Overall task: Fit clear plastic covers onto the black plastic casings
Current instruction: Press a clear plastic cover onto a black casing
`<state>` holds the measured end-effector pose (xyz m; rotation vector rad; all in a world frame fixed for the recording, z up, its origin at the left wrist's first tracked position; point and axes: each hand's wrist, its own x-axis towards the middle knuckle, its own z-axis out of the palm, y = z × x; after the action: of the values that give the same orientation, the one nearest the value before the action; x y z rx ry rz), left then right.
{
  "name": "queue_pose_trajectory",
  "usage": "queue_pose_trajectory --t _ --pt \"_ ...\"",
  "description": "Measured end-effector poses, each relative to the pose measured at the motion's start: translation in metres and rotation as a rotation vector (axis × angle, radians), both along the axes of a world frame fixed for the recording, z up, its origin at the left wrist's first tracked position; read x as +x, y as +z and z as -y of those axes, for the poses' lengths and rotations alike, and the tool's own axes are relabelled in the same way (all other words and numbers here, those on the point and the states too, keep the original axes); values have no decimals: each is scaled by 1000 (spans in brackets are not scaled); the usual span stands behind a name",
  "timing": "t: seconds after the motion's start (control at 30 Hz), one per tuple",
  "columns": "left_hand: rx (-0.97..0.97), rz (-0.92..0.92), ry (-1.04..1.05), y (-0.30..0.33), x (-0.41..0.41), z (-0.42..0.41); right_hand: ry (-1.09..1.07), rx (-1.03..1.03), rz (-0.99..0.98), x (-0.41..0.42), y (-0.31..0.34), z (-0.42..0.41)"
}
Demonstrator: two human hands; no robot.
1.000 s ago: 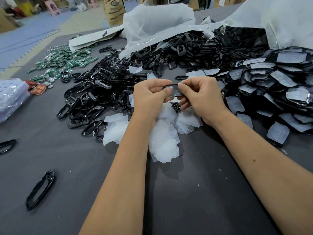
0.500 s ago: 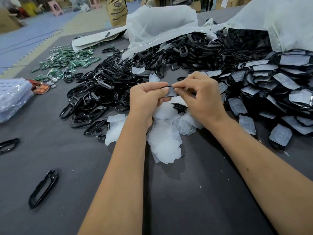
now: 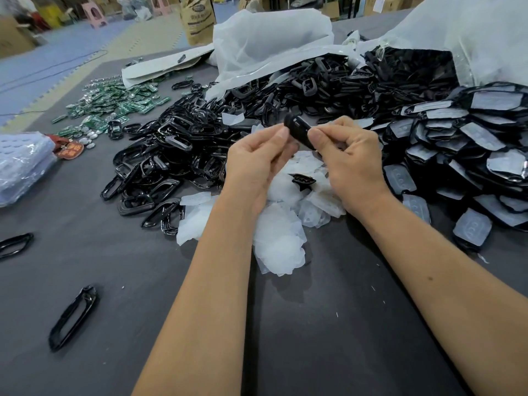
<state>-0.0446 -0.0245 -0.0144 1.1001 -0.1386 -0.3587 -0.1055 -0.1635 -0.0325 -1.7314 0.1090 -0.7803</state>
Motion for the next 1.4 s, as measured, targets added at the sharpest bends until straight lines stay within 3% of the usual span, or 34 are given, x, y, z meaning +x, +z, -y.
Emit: queue_pose_trajectory --t 0.1,0.2,0.47,0.73,0.83,1.0,1.13,1.27,1.4 --pt "55 72 40 -3 -3 4 138 279 -51 0 -1 2" --pt "75 98 20 -2 -2 1 278 407 -116 0 -2 3" --pt "113 59 66 -1 0 3 394 416 -105 1 -6 9" --pt "216 102 65 -2 -1 4 322 370 -96 2 -7 7" --pt "235 147 57 -3 0 3 198 228 -48 2 -7 3" --pt "220 3 -13 1 2 -1 -171 -330 74 0 -5 1" --pt "227 -9 -37 1 4 -5 -168 -564 149 -1 -3 -1" --pt "218 46 7 -5 3 -6 -171 -412 112 -1 -2 -3" --pt "265 149 -10 -5 1 -5 23 -4 -76 4 -4 2"
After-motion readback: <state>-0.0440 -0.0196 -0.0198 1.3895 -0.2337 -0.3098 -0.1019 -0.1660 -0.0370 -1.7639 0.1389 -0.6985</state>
